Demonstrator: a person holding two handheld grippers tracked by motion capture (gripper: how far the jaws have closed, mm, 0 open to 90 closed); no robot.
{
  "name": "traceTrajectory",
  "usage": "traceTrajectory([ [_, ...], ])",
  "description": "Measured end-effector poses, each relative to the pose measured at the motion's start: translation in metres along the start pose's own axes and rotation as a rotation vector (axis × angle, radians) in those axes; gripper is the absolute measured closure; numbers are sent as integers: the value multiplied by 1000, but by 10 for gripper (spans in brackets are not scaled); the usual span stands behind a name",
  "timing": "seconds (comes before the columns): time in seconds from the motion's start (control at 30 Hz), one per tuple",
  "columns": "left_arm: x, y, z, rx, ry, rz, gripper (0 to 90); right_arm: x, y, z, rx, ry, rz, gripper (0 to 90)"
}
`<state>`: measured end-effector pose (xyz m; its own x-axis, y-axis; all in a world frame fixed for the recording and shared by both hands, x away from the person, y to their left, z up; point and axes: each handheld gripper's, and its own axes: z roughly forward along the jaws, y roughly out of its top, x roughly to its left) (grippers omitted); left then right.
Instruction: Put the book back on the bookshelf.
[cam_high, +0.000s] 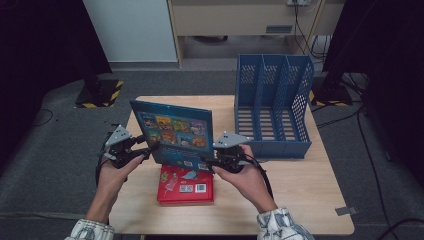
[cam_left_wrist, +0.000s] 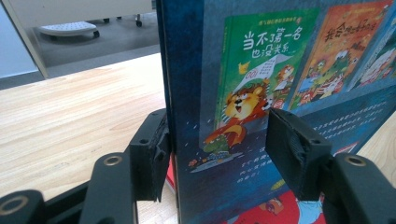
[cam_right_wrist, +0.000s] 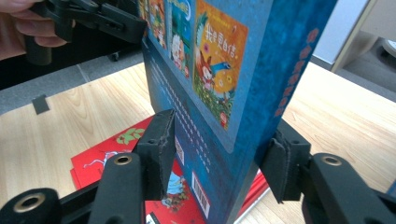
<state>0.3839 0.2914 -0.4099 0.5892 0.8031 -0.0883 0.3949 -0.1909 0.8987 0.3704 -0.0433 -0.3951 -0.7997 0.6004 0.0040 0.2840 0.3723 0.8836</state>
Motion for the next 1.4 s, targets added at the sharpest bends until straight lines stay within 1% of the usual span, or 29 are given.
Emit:
traceTrajectory([
  [0.17, 0, 1, 0, 5, 4, 1, 403, 1, 4, 0, -3, 6, -10, 486],
  [0.23, -1, 2, 1, -10, 5, -12, 388, 2, 6, -1, -13, 11, -16, 482],
  [0.27, -1, 2, 1, -10, 5, -12, 375, 2, 6, -1, -13, 11, -16, 482],
  [0.3, -1, 4, 0, -29, 10, -19, 370, 3, 8, -2, -29, 18, -19, 477],
  [0.33, -2, 4, 0, -35, 12, -21, 371, 4, 10, -3, -34, 23, -25, 473],
  [0.5, -4, 8, -1, -31, 17, -9, 372, 8, 20, -6, -65, 45, -46, 462],
  [0.57, -4, 8, -1, -27, 18, -7, 373, 9, 26, -6, -67, 52, -54, 439],
  [0.6, -4, 8, -2, -29, 17, -9, 373, 9, 31, -6, -78, 53, -61, 419],
  [0.7, -4, 7, -2, -27, 18, -5, 377, 8, 36, -7, -98, 60, -58, 409],
  [0.83, -4, 8, -3, -25, 21, -7, 378, 7, 47, -9, -125, 71, -57, 443],
  [0.93, -5, 8, -3, -24, 28, 0, 379, 7, 51, -9, -132, 78, -58, 462],
  [1.0, -6, 8, -2, -24, 28, 1, 379, 6, 55, -11, -152, 83, -53, 472],
  [1.03, -5, 8, -2, -28, 24, -4, 379, 5, 59, -12, -168, 92, -47, 495],
  [1.13, -5, 8, -1, -29, 21, -4, 378, 4, 62, -14, -182, 102, -41, 518],
  [1.17, -5, 8, -1, -28, 21, -3, 375, 3, 65, -15, -191, 108, -38, 557],
  [1.2, -5, 8, -1, -28, 21, -3, 373, 3, 65, -15, -191, 108, -38, 557],
  [1.33, -6, 9, 0, -22, 23, 5, 364, 1, 71, -14, -214, 124, -33, 610],
  [1.4, -6, 9, 0, -21, 25, 5, 364, 1, 74, -14, -223, 124, -32, 617],
])
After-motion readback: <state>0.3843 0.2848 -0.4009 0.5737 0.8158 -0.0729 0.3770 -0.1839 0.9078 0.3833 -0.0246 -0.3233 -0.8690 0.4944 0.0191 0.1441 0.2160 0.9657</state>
